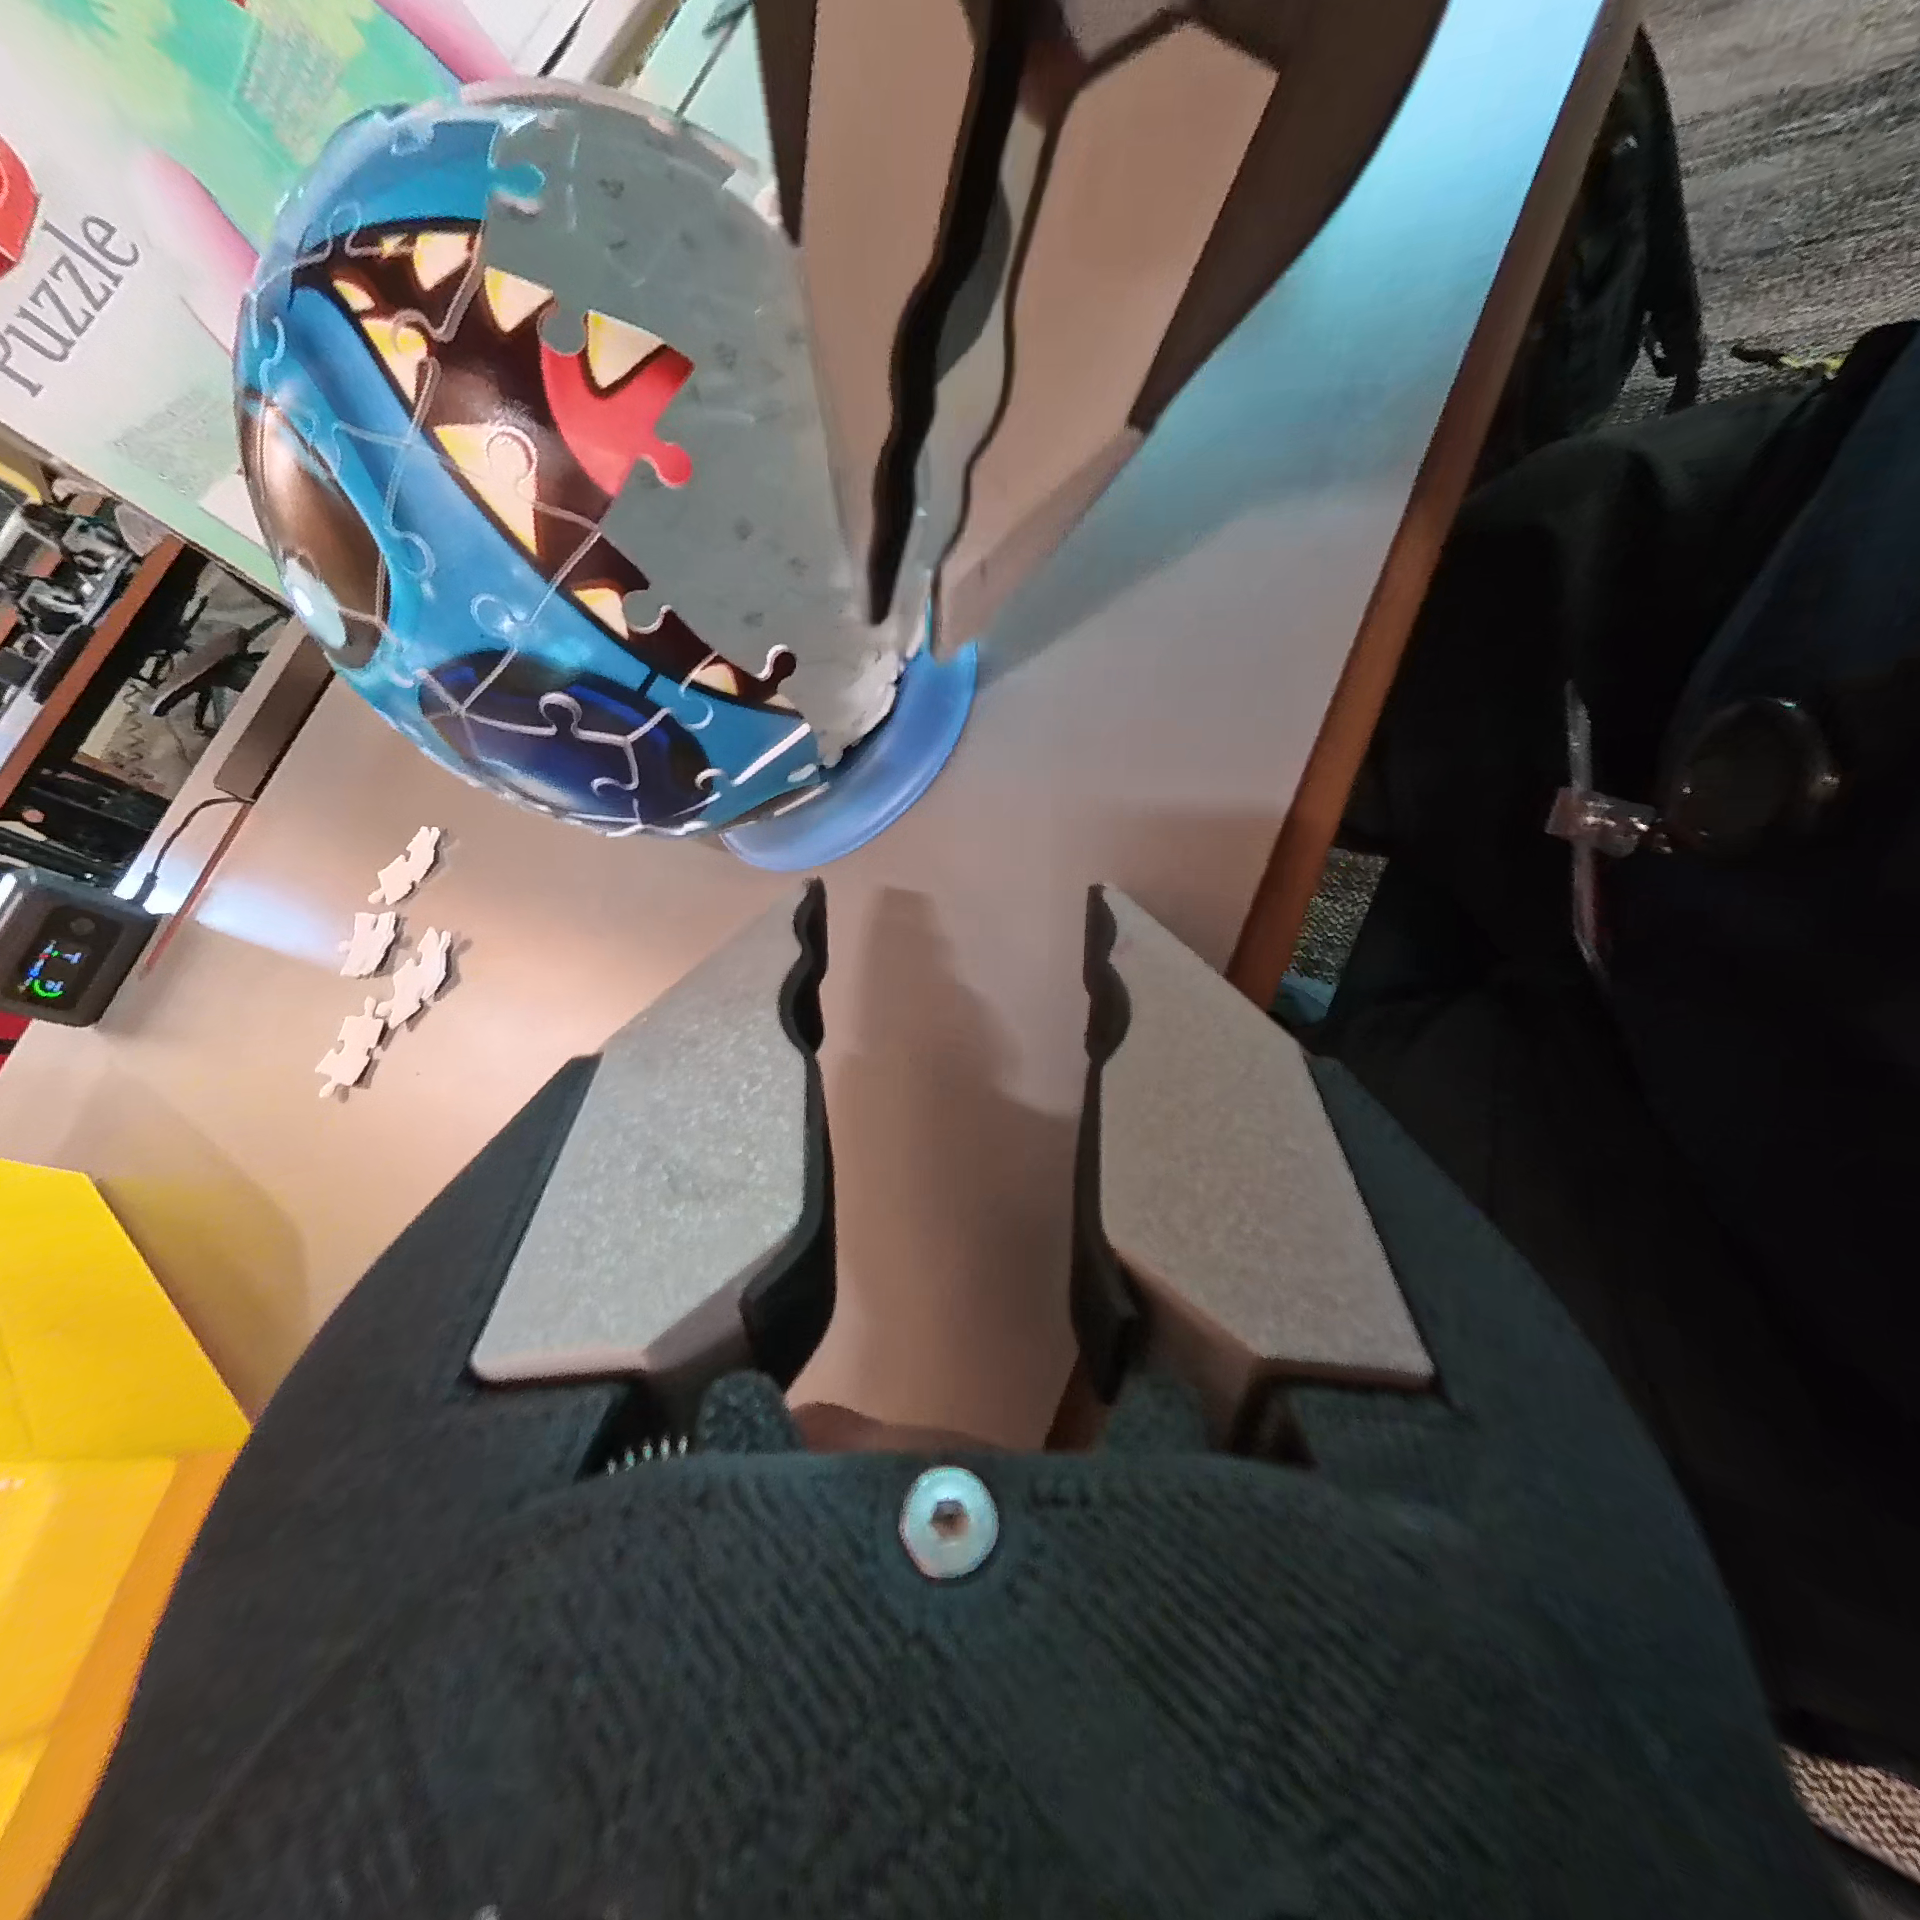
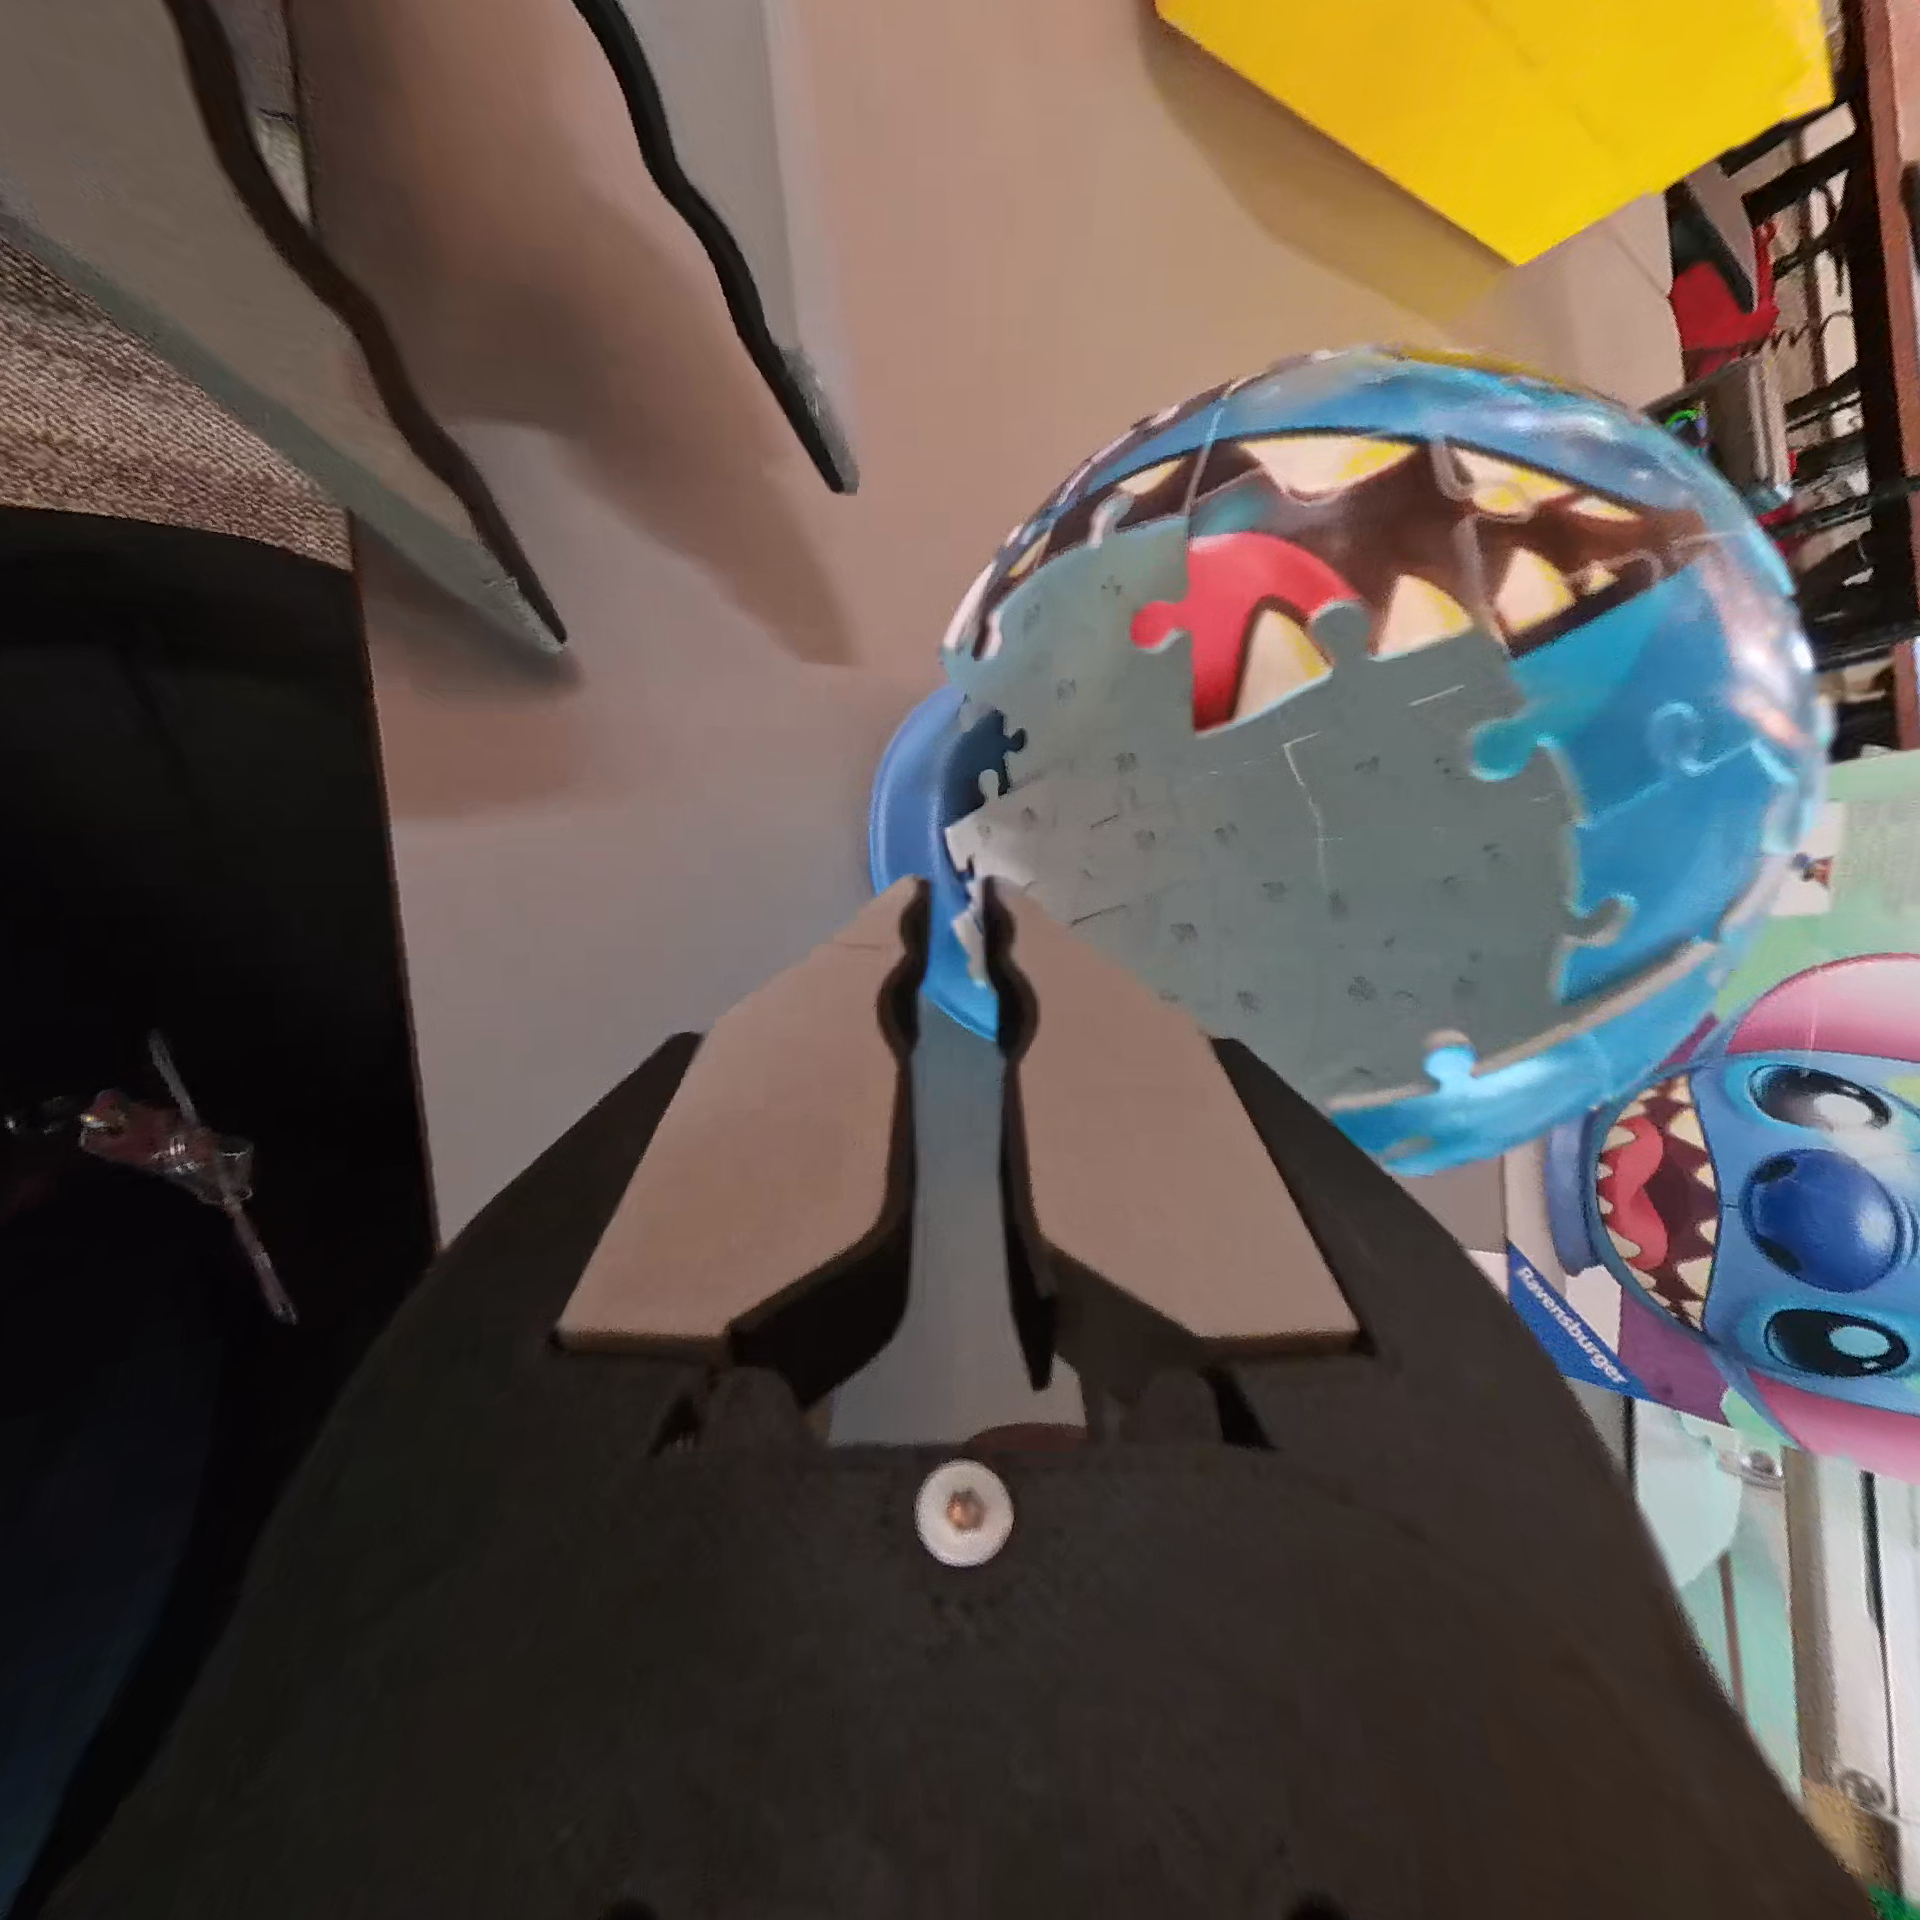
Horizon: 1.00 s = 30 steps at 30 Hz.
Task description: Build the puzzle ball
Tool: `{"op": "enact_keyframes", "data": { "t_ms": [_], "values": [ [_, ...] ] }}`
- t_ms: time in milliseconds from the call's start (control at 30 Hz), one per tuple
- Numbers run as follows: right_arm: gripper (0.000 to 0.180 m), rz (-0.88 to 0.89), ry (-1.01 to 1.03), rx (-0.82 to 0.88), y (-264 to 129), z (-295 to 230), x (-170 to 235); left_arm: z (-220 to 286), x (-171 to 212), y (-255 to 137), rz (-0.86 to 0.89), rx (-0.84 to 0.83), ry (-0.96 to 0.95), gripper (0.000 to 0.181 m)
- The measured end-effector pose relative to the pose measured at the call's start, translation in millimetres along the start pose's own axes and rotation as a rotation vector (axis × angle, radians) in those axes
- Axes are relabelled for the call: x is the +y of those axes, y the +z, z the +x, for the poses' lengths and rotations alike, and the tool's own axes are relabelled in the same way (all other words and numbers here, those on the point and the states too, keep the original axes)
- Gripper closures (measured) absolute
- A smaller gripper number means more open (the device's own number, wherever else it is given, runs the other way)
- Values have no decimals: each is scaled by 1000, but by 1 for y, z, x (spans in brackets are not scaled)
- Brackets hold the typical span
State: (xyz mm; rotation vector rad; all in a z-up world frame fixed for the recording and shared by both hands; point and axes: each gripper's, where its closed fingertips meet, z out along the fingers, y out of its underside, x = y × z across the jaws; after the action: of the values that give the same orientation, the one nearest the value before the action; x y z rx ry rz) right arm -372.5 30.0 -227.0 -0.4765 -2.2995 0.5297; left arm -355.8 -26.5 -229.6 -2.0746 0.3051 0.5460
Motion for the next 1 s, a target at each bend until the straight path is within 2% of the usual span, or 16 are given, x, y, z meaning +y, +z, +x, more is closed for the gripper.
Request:
{"op": "enact_keyframes", "data": {
  "t_ms": [33, 100, 367, 500, 600, 700, 733, 900, 1000],
  "values": [
    [163, -3, 12, -10, 2, -1, -1, 1, -1, 1, 5, 1, 1, 133],
    [151, 3, 47, -31, 7, -1, -3, 2, -2, 1, 9, 4, 3, 133],
    [141, -8, 69, -63, 17, -5, -10, 5, 0, -4, 27, 8, -6, 134],
    [138, 29, 26, -57, 9, -10, -19, 3, 2, -5, 33, 4, -11, 135],
    [137, -11, -9, -37, 10, -9, -16, 2, 3, -6, 35, 8, -17, 135],
    [128, -58, 18, -76, 17, -12, -12, 3, 3, -6, 34, 9, -8, 135],
    [134, -62, 29, -96, 17, -15, -13, 4, 4, -7, 32, 9, -5, 135],
    [125, -84, 71, -148, 17, -17, -14, 3, 6, -10, 36, 7, -10, 135],
    [129, -96, 82, -171, 17, -19, -14, 2, 7, -11, 39, 8, -12, 135]
  ]
}}
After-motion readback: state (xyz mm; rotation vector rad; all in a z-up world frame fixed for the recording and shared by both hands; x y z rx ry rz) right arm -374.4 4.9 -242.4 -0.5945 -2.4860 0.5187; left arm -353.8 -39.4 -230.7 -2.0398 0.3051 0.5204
